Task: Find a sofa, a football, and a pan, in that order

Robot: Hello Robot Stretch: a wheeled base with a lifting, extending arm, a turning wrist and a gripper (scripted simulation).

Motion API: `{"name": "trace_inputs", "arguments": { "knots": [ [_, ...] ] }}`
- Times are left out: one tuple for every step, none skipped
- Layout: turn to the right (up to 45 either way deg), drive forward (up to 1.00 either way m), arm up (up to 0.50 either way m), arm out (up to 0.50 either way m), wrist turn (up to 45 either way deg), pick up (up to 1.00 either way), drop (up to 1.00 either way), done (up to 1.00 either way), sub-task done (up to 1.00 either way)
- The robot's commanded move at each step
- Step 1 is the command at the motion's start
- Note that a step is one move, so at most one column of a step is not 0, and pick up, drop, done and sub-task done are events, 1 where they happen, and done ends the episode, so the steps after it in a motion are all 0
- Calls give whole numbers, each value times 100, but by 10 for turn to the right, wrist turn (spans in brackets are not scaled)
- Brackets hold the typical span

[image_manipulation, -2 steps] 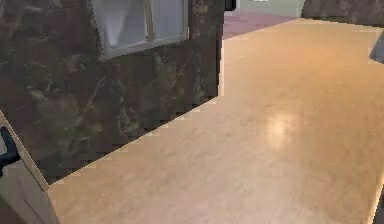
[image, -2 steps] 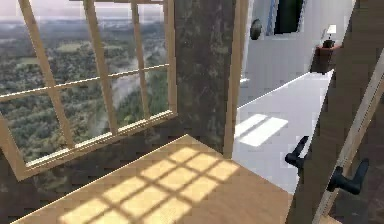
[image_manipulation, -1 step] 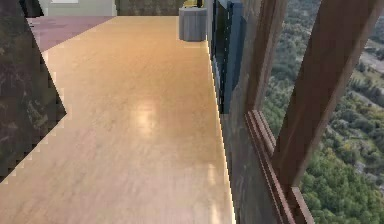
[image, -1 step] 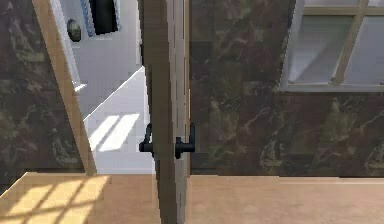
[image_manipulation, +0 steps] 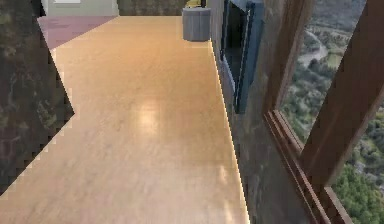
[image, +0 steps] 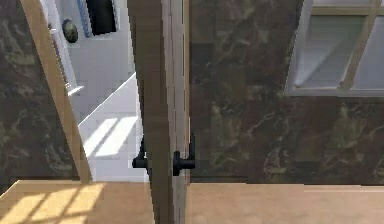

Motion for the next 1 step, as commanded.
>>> {"name": "trace_inputs", "arguments": {
  "knots": [
    [-450, 0, 0, 0, 0, 0, 0, 0, 0]
  ]
}}
